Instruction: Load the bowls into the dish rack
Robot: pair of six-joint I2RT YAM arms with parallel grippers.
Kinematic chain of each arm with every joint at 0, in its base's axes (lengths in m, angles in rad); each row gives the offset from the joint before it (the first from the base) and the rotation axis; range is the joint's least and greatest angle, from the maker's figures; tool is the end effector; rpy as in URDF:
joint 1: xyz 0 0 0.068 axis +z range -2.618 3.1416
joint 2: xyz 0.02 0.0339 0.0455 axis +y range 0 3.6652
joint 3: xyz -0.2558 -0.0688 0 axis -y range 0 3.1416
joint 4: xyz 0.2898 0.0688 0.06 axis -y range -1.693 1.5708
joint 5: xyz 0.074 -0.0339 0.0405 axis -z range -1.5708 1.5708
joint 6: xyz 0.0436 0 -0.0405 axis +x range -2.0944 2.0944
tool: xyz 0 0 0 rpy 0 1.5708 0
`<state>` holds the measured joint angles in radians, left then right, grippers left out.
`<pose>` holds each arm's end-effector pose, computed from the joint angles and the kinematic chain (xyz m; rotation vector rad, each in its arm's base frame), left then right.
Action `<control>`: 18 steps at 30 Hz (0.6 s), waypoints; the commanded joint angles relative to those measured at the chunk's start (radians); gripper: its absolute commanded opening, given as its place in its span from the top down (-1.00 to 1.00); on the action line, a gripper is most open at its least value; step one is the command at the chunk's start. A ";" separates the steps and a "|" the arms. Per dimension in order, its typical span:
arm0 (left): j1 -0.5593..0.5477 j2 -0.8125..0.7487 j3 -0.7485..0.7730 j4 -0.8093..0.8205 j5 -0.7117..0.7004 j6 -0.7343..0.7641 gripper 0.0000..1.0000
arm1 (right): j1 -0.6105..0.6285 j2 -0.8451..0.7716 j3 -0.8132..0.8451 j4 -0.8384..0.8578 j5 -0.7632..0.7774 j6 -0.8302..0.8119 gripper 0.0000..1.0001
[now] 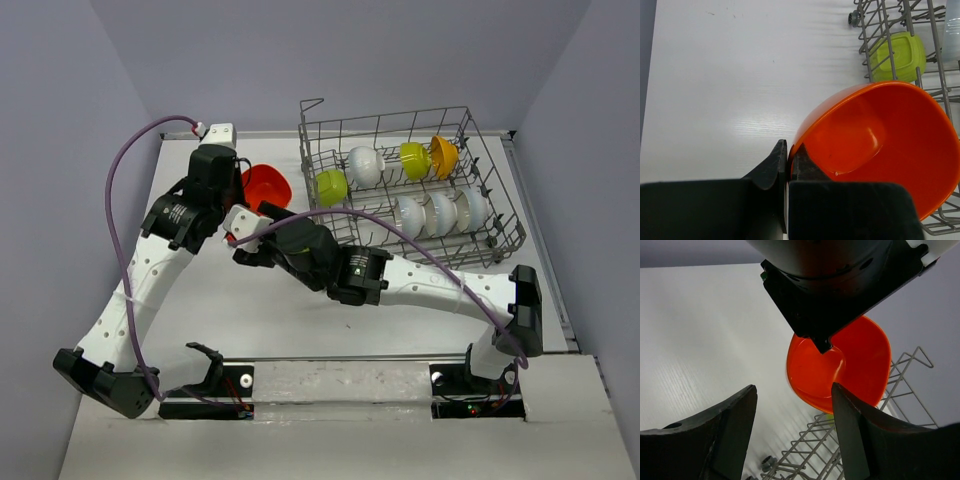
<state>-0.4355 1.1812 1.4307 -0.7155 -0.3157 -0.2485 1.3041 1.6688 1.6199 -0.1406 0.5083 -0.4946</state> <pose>0.2704 -0.1109 0.4280 -0.0087 2.0139 -0.1138 0.1384 0.4261 0.3927 -1.1037 1.3430 0.1473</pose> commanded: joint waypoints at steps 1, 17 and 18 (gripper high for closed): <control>-0.017 -0.031 0.004 0.022 -0.039 -0.018 1.00 | 0.012 0.023 0.003 0.081 0.029 -0.053 -0.32; -0.048 -0.075 0.066 -0.005 -0.010 -0.028 1.00 | 0.012 0.091 0.011 0.104 0.076 -0.107 -0.23; -0.048 -0.078 0.068 -0.007 -0.010 -0.028 1.00 | 0.012 0.094 0.011 0.105 0.079 -0.110 -0.22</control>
<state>-0.4629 1.1542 1.4361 -0.7483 -0.3218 -0.2630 1.3109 1.7195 1.6196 -0.0834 0.5518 -0.5663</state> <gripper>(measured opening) 0.062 0.626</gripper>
